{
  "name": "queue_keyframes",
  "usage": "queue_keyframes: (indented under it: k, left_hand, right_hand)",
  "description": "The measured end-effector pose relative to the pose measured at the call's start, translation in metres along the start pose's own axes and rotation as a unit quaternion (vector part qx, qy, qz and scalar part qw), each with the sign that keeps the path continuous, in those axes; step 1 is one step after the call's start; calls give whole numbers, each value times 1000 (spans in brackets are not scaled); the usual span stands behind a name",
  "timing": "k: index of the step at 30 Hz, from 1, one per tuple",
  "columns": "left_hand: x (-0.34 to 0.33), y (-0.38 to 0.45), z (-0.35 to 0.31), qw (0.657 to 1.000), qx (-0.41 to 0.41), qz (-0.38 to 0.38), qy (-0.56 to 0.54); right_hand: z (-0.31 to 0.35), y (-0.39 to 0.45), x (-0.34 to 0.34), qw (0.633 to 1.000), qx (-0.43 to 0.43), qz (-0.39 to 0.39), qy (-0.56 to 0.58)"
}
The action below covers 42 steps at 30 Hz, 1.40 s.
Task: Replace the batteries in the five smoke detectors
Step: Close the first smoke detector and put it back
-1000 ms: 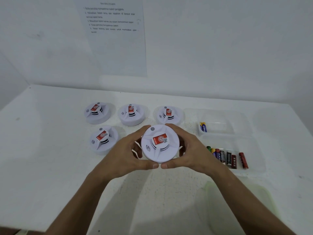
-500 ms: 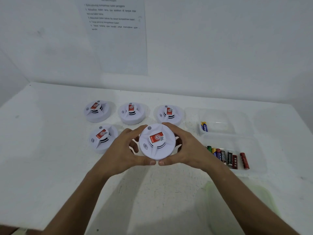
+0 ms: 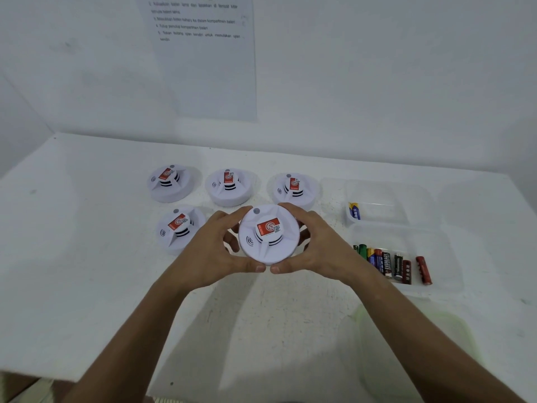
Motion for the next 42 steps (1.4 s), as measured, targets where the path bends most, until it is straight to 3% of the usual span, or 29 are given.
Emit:
queue_keyframes:
  k: [8,20,28,35,42]
  left_hand:
    - [2,-1,-2,1000,-6,-10,4]
    - [-7,6,31,998,55,-8,31]
    - [-17,11,43,996,75,-11,48]
    - [-16,11,48,994,86,-22,60]
    - [7,-2,37,990,98,-60,76]
  right_hand:
    - [-9,5,-1,999,-20,-23,-32]
    - [-19,12,-14,994,-64,-52,-71]
    - [-15,16,-17,984,-83,-43,-151]
    - [-17,18,-21,984,-97,-35,-144]
    - [-2,22,-22,983,-66,-54,-161]
Point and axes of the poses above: each hand's wrist, its own y-axis towards the middle knuckle, its own x-axis out of the back of the hand, z = x × y, the point moved 7 cm from there along y, towards the middle knuckle, and after that the axes turned 4 degrees about y, right-handed, at the moved point
